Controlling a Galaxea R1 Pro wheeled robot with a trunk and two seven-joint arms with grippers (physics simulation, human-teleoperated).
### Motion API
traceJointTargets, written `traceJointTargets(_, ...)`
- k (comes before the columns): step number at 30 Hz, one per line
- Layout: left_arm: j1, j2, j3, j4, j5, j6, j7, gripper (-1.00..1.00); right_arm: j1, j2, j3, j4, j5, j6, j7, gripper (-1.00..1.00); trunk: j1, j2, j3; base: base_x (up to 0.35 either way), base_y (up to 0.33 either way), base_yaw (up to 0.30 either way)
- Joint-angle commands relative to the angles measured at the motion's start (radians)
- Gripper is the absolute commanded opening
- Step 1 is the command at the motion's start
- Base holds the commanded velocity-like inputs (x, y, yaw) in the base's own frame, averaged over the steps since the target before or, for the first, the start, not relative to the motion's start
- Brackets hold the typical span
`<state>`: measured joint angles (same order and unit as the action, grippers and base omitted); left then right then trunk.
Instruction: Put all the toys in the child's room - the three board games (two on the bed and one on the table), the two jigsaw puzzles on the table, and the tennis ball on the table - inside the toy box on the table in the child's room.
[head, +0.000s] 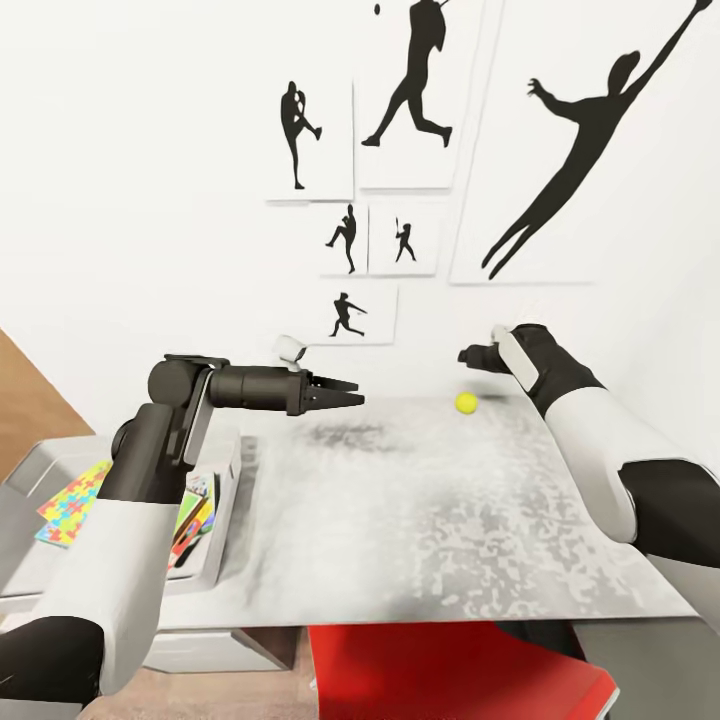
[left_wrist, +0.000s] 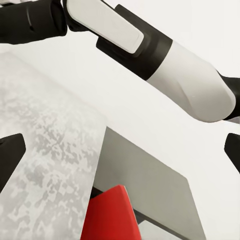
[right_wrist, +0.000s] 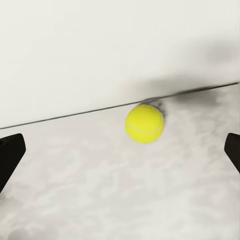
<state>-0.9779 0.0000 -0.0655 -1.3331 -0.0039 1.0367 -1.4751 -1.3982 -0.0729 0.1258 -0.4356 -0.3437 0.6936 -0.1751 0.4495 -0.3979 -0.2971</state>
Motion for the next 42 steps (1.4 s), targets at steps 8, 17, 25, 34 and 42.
traceJointTargets(8,-0.001,0.0,-0.002,0.0,-0.01,0.011,-0.003,1.0,-0.001,-0.001,0.008,0.0,-0.011,-0.019,-0.007,1.0,0.001,-0.002,-0.015,0.0,0.0,0.0)
traceJointTargets(17,-0.001,0.0,-0.002,0.0,-0.018,0.011,-0.002,1.0,-0.001,0.0,0.009,0.001,-0.011,-0.046,-0.007,1.0,0.001,-0.002,-0.03,0.0,0.0,0.0)
traceJointTargets(25,-0.001,0.0,-0.003,0.0,-0.019,0.011,-0.002,1.0,-0.001,-0.002,0.009,0.003,-0.011,-0.055,-0.007,1.0,0.001,-0.002,-0.043,0.0,0.0,0.0)
traceJointTargets(34,-0.001,-0.001,-0.003,0.0,-0.019,0.011,-0.002,1.0,-0.001,-0.003,0.009,0.003,-0.011,-0.057,-0.006,1.0,0.001,-0.002,-0.057,0.0,0.0,0.0)
traceJointTargets(42,-0.001,-0.001,-0.003,0.0,-0.019,0.011,-0.002,1.0,-0.001,-0.003,0.01,0.004,-0.011,-0.057,-0.006,1.0,0.001,-0.002,-0.069,0.0,0.0,0.0)
